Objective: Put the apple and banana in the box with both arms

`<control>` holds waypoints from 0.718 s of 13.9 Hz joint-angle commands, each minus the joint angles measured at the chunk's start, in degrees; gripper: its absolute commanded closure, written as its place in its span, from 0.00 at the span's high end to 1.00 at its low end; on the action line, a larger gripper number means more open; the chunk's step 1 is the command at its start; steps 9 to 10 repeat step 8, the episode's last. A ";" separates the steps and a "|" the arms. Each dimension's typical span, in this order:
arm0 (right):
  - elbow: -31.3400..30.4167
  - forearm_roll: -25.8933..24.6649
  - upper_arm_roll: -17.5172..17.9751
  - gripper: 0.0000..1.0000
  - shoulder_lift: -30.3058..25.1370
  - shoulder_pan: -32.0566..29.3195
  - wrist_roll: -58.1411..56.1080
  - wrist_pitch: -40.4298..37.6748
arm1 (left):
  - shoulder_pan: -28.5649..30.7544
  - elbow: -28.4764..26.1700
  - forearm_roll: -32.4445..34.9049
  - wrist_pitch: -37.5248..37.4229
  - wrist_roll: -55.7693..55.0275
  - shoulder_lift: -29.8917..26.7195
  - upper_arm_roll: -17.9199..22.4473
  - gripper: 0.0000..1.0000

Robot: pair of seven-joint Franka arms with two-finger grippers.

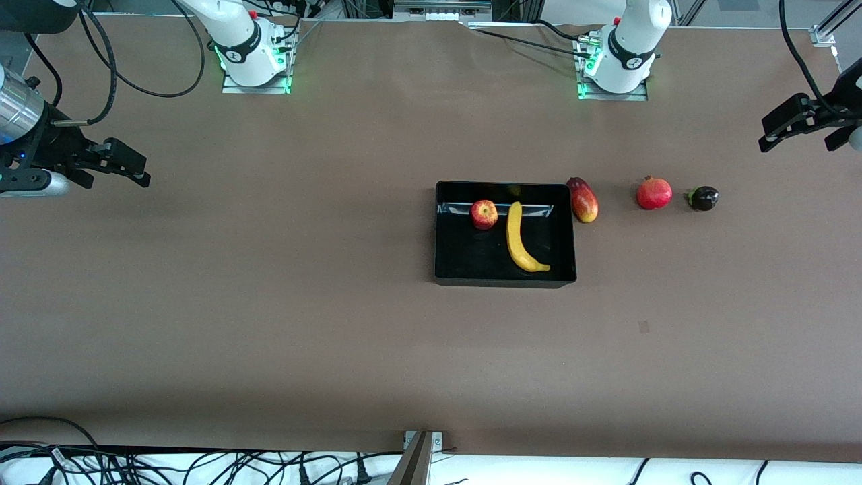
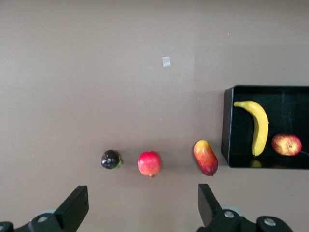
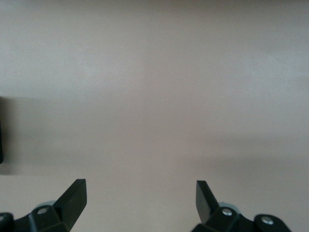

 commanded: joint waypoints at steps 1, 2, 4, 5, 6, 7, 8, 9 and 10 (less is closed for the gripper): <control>1.05 -0.72 0.58 1.00 0.41 -0.42 0.04 -0.05 | 0.37 1.30 -1.24 -2.51 3.74 0.03 -0.47 1.00; 1.05 -0.81 0.58 1.00 0.41 -0.42 0.04 -0.05 | 0.37 1.38 -1.24 -2.86 5.15 -0.05 -0.47 1.00; 1.05 -0.81 0.50 1.00 0.41 -0.42 0.04 -0.05 | 0.37 1.38 -1.32 -3.13 5.52 -0.14 -0.65 1.00; 1.05 -0.72 0.58 1.00 0.41 -0.42 0.04 -0.05 | 0.37 1.30 -1.33 -3.13 5.34 -0.23 -0.56 1.00; 1.05 -0.81 0.49 1.00 0.41 -0.42 0.12 -0.05 | 0.28 1.30 -1.33 -3.04 5.08 -0.14 -0.47 1.00; 1.05 -0.72 0.49 1.00 0.41 -0.42 0.13 -0.05 | 0.28 1.30 -1.33 -2.95 4.73 -0.14 -0.47 1.00; 1.05 -0.72 0.49 1.00 0.41 -0.42 0.04 -0.05 | 0.28 1.30 -1.33 -2.95 4.46 -0.14 -0.47 1.00; 1.05 -0.72 0.49 1.00 0.41 -0.42 0.04 -0.05 | 0.28 1.30 -1.33 -2.95 4.46 -0.14 -0.47 1.00; 1.05 -0.72 0.49 1.00 0.41 -0.42 0.04 -0.05 | 0.28 1.30 -1.33 -2.95 4.46 -0.14 -0.47 1.00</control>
